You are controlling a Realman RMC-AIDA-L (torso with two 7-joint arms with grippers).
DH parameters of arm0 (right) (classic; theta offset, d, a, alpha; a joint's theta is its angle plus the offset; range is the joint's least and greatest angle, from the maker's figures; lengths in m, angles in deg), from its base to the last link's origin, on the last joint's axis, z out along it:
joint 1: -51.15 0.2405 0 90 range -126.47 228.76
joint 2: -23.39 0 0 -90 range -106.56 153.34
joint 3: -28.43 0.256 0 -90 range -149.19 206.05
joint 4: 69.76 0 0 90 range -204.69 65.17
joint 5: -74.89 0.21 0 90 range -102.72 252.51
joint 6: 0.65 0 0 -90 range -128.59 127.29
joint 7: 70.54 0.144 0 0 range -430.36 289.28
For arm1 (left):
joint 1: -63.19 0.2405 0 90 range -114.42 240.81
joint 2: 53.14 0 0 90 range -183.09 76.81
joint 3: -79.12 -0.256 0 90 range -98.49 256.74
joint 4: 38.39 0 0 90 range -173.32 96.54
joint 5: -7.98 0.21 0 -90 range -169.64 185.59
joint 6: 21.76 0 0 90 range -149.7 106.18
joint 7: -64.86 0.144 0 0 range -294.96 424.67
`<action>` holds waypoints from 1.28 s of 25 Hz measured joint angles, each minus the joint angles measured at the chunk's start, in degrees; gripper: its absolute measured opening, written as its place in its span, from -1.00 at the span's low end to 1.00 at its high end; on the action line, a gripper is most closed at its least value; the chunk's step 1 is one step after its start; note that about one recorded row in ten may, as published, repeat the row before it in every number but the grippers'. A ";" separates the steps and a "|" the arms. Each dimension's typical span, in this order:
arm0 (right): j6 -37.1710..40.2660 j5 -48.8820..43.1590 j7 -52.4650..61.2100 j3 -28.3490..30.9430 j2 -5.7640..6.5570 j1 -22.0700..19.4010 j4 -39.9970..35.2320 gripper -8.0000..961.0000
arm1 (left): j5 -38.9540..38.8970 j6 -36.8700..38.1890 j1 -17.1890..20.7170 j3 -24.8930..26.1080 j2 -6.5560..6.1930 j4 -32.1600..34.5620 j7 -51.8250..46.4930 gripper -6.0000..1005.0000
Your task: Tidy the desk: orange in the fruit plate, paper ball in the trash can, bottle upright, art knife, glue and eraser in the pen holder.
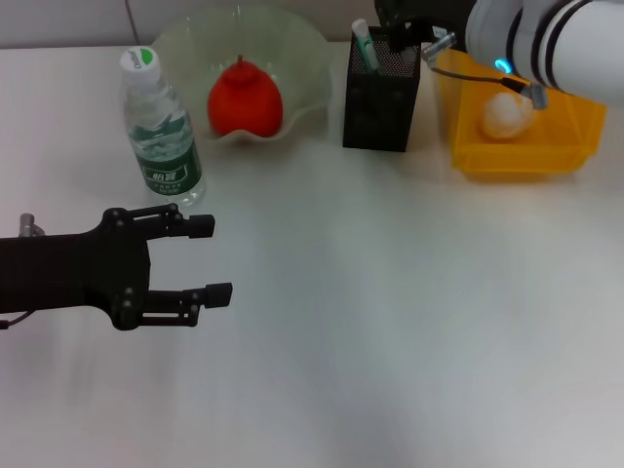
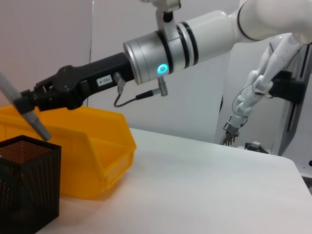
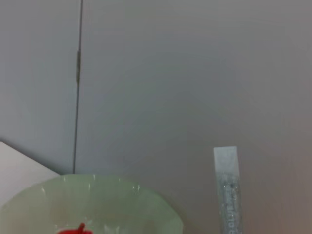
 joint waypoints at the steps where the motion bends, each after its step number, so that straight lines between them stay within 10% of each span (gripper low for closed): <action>1: -0.18 0.01 0.00 -0.01 -0.01 0.61 0.98 -0.58 | 0.00 0.00 -0.05 0.00 0.10 0.00 0.01 0.62; 11: -2.76 2.78 0.17 -0.08 0.01 3.87 7.06 -0.55 | 0.00 0.03 0.03 -0.01 0.28 -0.01 0.01 0.62; 16: -2.38 2.81 0.15 0.05 0.00 3.20 6.14 -0.13 | -0.05 0.05 0.12 0.04 0.32 -0.07 0.00 0.62; 26: 11.11 6.55 -4.37 1.85 0.29 -13.63 -16.26 0.30 | -0.18 1.88 0.18 0.80 0.14 -0.37 -1.21 0.62; 32: 32.27 24.68 -19.17 14.75 0.27 -19.55 -22.03 0.35 | -0.36 1.95 -0.53 0.82 -0.18 -2.82 -1.52 0.62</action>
